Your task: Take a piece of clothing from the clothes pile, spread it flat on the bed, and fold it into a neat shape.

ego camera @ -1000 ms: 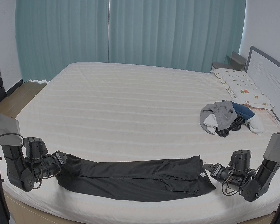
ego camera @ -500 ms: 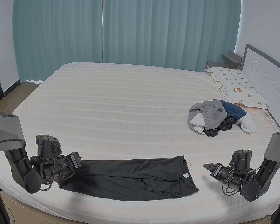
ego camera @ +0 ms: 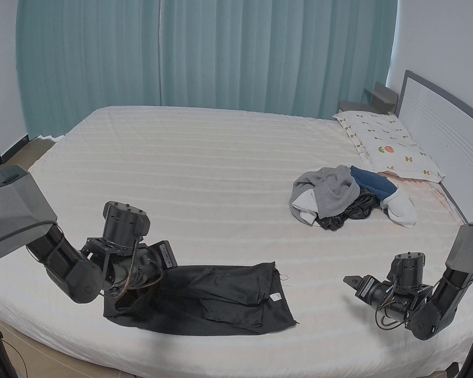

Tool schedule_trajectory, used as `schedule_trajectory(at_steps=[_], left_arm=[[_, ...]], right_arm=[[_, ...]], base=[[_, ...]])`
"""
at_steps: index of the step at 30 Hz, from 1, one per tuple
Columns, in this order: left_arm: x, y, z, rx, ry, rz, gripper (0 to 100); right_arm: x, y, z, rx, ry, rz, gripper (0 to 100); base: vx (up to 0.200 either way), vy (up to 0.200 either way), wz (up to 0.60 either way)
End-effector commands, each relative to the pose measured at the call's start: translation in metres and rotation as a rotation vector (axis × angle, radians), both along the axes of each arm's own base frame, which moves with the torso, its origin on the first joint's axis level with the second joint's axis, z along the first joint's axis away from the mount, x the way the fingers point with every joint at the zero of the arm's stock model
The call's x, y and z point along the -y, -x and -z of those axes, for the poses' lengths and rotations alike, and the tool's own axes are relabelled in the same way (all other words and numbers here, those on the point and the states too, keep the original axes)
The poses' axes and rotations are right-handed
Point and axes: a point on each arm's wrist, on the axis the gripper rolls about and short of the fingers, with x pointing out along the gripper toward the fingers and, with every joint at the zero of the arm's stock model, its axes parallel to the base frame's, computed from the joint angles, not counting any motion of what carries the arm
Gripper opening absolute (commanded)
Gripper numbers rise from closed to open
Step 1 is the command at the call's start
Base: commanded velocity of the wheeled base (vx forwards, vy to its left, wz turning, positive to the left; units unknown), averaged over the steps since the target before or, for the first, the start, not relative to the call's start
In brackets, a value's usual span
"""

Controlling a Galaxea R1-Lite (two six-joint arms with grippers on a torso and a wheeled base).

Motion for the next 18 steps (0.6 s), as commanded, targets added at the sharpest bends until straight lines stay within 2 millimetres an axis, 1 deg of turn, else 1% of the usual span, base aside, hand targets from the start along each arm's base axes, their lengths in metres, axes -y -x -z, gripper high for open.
schedule_trajectory(at_steps=[1,5,8,10,12,15,17,18], left_arm=[[0.038,-0.006,-0.014,0.003,0.049,0.053,0],[0.056,-0.014,-0.009,-0.028,0.037,0.084,0],[0.068,-0.018,-0.001,-0.052,0.023,0.103,0],[0.068,-0.018,-0.001,-0.052,0.023,0.103,0],[0.080,-0.022,0.010,-0.069,0.014,0.127,0],[0.092,-0.022,0.020,-0.078,0.004,0.149,0],[0.096,-0.025,0.026,-0.082,-0.001,0.147,0],[0.097,-0.025,0.026,-0.082,-0.002,0.146,0]], right_arm=[[0.000,0.000,0.001,-0.002,0.000,-0.001,100],[0.000,0.000,0.002,-0.007,0.001,-0.001,100],[0.000,0.000,0.002,-0.007,0.001,-0.001,100],[0.000,0.000,0.002,-0.007,0.001,-0.001,100],[-0.001,0.000,0.002,-0.007,0.001,-0.002,100],[-0.001,0.000,0.003,-0.008,0.002,-0.002,100],[-0.001,0.000,0.002,-0.007,0.001,-0.002,100],[-0.001,0.000,0.002,-0.007,0.001,-0.002,100]], base=[[0.000,-0.200,0.00],[0.000,-0.200,0.00],[0.000,-0.200,0.00],[0.000,-0.200,0.00],[0.000,-0.200,0.00],[0.000,-0.200,0.00],[0.000,-0.200,0.00],[0.000,0.000,0.00]])
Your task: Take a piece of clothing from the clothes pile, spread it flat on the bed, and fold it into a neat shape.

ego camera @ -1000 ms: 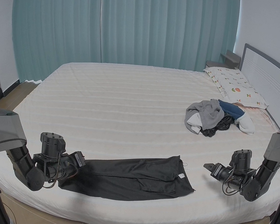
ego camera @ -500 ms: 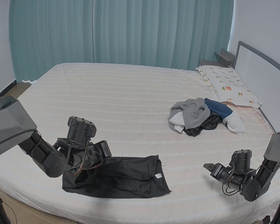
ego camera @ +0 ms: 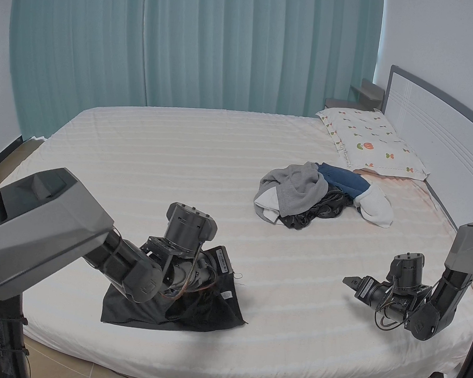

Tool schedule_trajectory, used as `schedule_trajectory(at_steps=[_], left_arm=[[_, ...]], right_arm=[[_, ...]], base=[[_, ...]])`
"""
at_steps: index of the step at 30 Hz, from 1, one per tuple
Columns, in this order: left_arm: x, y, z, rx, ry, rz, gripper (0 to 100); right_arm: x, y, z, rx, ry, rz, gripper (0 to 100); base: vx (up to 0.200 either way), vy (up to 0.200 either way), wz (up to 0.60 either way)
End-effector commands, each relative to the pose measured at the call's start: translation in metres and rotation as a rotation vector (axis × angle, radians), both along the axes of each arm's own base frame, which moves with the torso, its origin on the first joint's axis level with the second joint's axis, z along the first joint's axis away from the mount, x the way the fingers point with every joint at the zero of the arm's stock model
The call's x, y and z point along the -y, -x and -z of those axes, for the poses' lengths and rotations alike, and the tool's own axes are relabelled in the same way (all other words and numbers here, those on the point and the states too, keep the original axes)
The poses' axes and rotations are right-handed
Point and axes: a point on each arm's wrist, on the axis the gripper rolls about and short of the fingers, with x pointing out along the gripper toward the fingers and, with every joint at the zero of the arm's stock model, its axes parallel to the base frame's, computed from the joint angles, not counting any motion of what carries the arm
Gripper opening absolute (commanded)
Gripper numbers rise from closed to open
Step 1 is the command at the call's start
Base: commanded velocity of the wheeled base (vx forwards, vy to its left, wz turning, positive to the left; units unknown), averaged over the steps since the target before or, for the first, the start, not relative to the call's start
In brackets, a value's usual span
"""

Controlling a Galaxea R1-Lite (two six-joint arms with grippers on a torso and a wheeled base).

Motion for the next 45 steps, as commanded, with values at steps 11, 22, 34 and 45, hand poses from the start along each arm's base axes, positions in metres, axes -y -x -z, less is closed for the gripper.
schedule_trajectory(at_steps=[11,22,34,45], left_arm=[[0.014,-0.010,0.027,-0.038,0.002,-0.069,100],[-0.019,0.013,0.000,-0.067,0.076,-0.153,100],[-0.086,0.049,-0.002,-0.165,0.241,-0.269,100],[-0.112,0.053,0.009,-0.191,0.288,-0.287,100]], right_arm=[[-0.001,0.000,0.001,-0.003,0.001,-0.002,100],[-0.002,0.002,0.002,-0.011,0.002,-0.008,100],[-0.005,0.004,0.003,-0.016,0.000,-0.016,100],[-0.008,0.004,0.001,-0.023,-0.078,-0.048,100]], base=[[0.000,0.000,0.00],[0.000,0.000,0.00],[0.000,0.000,0.00],[-0.164,0.000,0.00]])
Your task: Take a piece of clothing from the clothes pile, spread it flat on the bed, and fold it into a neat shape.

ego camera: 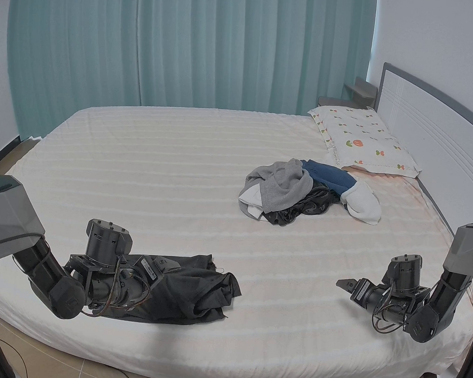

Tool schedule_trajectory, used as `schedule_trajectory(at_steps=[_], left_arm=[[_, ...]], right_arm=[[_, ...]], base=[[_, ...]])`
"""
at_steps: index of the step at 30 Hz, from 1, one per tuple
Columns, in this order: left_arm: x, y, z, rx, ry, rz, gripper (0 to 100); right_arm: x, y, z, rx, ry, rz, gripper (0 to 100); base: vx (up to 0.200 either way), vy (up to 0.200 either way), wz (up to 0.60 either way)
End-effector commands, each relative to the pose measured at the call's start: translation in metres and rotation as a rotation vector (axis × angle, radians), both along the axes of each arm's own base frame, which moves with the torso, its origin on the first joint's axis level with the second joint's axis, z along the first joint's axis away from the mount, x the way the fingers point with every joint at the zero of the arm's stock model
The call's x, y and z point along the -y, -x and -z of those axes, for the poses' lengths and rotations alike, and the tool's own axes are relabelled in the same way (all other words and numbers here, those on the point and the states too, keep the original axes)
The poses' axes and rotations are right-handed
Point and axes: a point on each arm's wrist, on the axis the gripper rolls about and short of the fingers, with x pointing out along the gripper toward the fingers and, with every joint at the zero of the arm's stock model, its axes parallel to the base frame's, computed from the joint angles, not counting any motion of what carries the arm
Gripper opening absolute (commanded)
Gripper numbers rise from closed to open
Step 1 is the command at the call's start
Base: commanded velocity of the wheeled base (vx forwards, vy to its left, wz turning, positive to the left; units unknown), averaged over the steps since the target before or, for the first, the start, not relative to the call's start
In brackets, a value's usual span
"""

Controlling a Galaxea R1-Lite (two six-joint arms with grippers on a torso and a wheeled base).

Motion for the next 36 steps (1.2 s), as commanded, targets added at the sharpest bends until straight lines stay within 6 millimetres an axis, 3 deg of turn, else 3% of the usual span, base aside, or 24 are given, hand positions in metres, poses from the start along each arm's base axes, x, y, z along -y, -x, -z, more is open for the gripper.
schedule_trajectory(at_steps=[1,10,20,26,29,36], left_arm=[[-0.007,0.002,-0.001,-0.003,-0.001,-0.018,100],[-0.018,-0.008,-0.005,0.024,0.011,-0.063,100],[-0.040,-0.021,-0.010,0.023,0.078,-0.135,100],[-0.056,-0.027,-0.012,0.030,0.091,-0.191,100],[-0.057,-0.027,-0.012,0.019,0.123,-0.207,100],[-0.064,-0.034,-0.013,0.019,0.155,-0.200,100]], right_arm=[[-0.001,0.000,0.000,0.000,-0.005,-0.005,100],[-0.008,-0.002,-0.002,0.024,-0.034,-0.015,100],[-0.036,-0.009,-0.016,0.077,-0.046,-0.112,100],[-0.036,-0.011,-0.019,0.098,-0.098,-0.158,100],[-0.038,-0.010,-0.015,0.077,-0.190,-0.202,100],[-0.043,-0.017,-0.018,0.114,-0.203,-0.224,100]], base=[[0.000,0.000,0.00],[0.000,0.000,0.00],[0.000,0.000,0.00],[0.000,0.200,0.00],[0.000,0.200,0.00],[0.000,0.200,0.00]])
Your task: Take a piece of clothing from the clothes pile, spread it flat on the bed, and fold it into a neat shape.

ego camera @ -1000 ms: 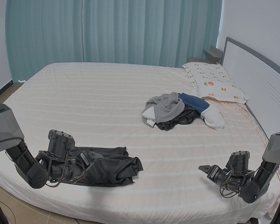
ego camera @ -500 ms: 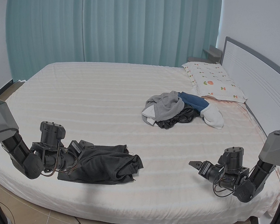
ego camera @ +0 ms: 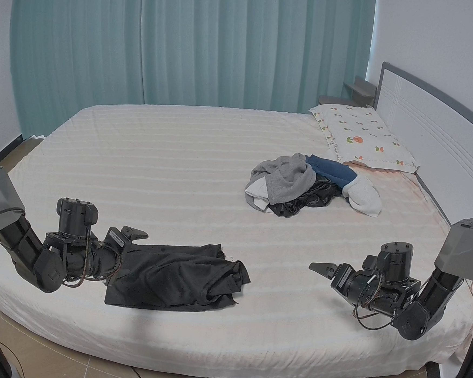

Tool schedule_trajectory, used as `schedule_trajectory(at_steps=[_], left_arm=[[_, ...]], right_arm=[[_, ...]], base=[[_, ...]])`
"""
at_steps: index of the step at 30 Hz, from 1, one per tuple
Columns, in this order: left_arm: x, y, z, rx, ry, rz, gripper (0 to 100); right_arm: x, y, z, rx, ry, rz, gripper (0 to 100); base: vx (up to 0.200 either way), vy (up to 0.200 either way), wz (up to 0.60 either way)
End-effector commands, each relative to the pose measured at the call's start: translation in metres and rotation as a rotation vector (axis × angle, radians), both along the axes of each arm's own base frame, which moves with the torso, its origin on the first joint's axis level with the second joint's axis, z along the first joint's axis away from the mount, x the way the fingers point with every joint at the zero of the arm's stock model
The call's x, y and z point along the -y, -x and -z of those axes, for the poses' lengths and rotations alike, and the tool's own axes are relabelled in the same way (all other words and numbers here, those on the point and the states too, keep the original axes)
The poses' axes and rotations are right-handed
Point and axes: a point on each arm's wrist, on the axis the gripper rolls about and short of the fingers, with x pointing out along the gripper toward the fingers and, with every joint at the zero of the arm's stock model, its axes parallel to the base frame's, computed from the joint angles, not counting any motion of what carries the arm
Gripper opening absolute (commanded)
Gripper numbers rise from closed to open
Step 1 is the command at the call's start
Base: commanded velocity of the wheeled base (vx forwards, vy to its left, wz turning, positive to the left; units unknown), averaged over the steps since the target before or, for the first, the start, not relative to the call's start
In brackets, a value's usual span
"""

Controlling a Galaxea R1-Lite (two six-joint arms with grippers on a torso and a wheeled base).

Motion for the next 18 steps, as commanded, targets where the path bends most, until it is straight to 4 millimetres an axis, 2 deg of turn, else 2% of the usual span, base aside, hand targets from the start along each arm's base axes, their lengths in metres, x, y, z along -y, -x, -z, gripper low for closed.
schedule_trajectory(at_steps=[1,11,13,16,18], left_arm=[[-0.006,-0.005,0.004,-0.007,0.003,-0.019,100],[-0.013,-0.014,0.010,-0.015,0.004,-0.042,100],[-0.013,-0.018,0.013,-0.020,0.003,-0.043,100],[-0.013,-0.021,0.018,-0.029,0.003,-0.045,100],[-0.016,-0.023,0.021,-0.036,0.005,-0.056,100]], right_arm=[[-0.004,-0.003,0.004,-0.003,0.003,-0.011,100],[-0.017,-0.008,0.010,0.014,0.029,-0.059,100],[-0.025,-0.014,0.004,0.052,0.016,-0.080,100],[-0.049,-0.026,-0.012,0.119,-0.016,-0.139,100],[-0.061,-0.028,-0.011,0.098,-0.008,-0.164,100]], base=[[0.000,0.200,0.00],[0.000,0.200,0.00],[0.000,0.200,0.00],[0.000,0.200,0.00],[0.000,0.200,0.00]])
